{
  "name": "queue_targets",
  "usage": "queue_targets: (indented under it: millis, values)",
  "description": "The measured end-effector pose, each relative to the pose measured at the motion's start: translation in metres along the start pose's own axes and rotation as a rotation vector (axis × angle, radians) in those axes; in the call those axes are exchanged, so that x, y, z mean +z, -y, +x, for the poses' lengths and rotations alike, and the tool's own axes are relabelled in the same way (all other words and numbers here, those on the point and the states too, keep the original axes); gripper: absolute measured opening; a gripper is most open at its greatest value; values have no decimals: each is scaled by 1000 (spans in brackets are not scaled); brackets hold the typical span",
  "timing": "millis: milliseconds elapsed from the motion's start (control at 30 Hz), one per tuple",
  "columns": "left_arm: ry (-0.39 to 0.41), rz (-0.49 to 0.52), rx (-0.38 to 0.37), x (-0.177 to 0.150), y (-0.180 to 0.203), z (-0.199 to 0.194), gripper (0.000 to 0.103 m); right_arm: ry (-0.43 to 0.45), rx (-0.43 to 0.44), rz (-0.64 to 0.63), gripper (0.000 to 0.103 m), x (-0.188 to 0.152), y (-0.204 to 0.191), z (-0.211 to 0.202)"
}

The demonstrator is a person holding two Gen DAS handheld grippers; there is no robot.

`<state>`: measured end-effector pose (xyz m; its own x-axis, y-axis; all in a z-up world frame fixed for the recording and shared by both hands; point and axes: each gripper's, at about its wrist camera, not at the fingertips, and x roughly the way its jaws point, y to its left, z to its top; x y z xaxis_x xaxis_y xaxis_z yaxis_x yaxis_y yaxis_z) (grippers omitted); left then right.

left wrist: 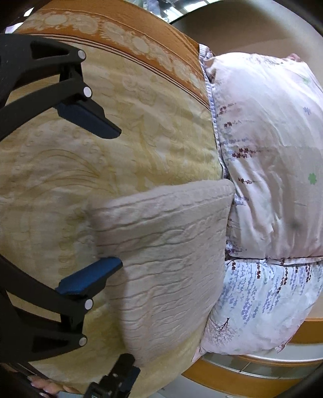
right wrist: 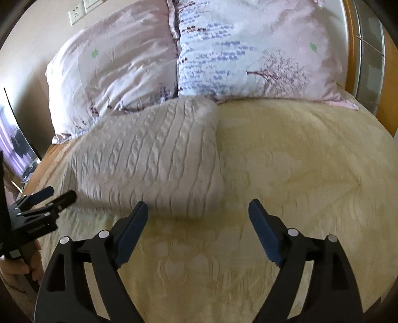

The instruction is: Fold small clothes

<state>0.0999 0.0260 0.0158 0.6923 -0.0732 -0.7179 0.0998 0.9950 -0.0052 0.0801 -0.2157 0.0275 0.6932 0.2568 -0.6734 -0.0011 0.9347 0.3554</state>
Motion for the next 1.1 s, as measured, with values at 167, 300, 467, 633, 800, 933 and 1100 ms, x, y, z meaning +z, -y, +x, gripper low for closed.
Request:
queue_targets:
  millis: [167, 300, 467, 633, 800, 933, 1100]
  values:
    - [-30, -4, 17, -15, 2, -3, 96, -25, -15, -18, 85, -10, -10, 5]
    - [-52, -21, 20, -23, 2, -3, 96, -19, -25, -39, 85, -12, -18, 6]
    - [-40, -36, 29, -28, 0, -13, 96, 4, -32, -44, 87, -11, -22, 0]
    - [-27, -68, -11, -29, -11, -28, 99, 46, -77, -46, 96, -9, -23, -13]
    - [-40, -61, -13, -28, -6, -33, 101, 51, -104, -104, 102, -13, -35, -14]
    - [-56, -31, 39, -29, 5, -29, 101, 18, -70, -86, 102, -14, -38, -9]
    - [-102, -16, 44, -29, 13, -19, 101, -6, -81, -78, 102, -16, -39, -3]
